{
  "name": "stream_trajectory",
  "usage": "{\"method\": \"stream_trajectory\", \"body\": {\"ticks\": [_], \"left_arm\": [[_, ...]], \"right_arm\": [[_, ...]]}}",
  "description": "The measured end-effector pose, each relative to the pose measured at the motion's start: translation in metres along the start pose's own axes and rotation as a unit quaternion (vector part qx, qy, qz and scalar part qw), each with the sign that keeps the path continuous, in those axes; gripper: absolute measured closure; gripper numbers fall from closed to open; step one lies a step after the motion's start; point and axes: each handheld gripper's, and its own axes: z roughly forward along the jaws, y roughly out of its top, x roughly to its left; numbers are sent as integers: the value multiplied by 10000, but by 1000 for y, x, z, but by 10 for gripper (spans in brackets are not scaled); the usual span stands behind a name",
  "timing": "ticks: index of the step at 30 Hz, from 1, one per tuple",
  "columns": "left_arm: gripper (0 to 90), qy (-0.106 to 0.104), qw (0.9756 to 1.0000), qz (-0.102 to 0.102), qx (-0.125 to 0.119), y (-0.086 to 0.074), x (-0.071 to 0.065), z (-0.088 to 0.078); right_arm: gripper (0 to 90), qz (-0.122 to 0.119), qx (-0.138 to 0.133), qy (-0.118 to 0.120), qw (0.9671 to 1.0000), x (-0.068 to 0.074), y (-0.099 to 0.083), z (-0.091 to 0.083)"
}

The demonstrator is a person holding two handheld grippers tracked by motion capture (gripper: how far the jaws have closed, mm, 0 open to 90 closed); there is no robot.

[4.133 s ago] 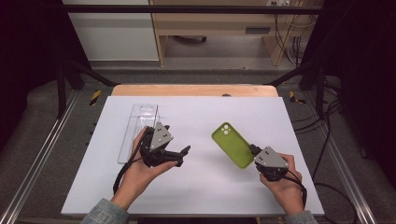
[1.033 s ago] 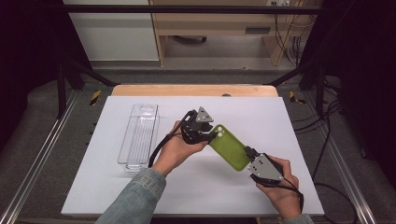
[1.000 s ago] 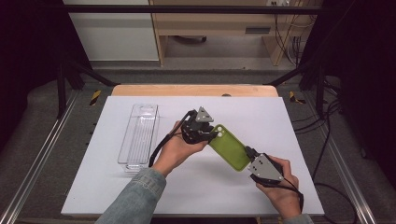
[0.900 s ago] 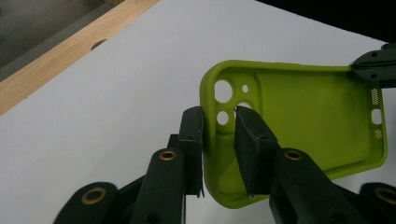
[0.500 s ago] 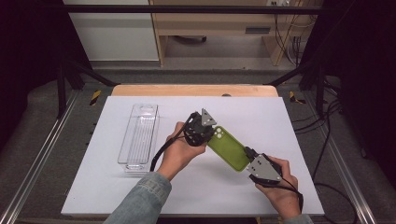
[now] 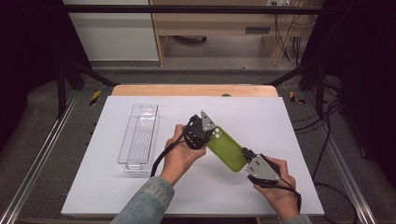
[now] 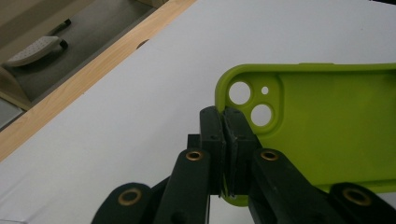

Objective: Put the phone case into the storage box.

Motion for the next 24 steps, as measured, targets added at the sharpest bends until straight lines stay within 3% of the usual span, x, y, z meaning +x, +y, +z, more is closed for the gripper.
{"method": "stream_trajectory", "body": {"ticks": [11, 17, 24], "left_arm": [[878, 167, 9998, -17, -97, -2, -2, -2], [879, 285, 9995, 57, -116, -3, -2, -3], [877, 523, 9984, 204, -85, -6, 0, -2]], "right_arm": [[878, 31, -63, 19, 10000, 1, 1, 0], [854, 173, -153, 132, 9996, 1, 2, 1], [603, 471, -249, 256, 9982, 2, 5, 4]]}}
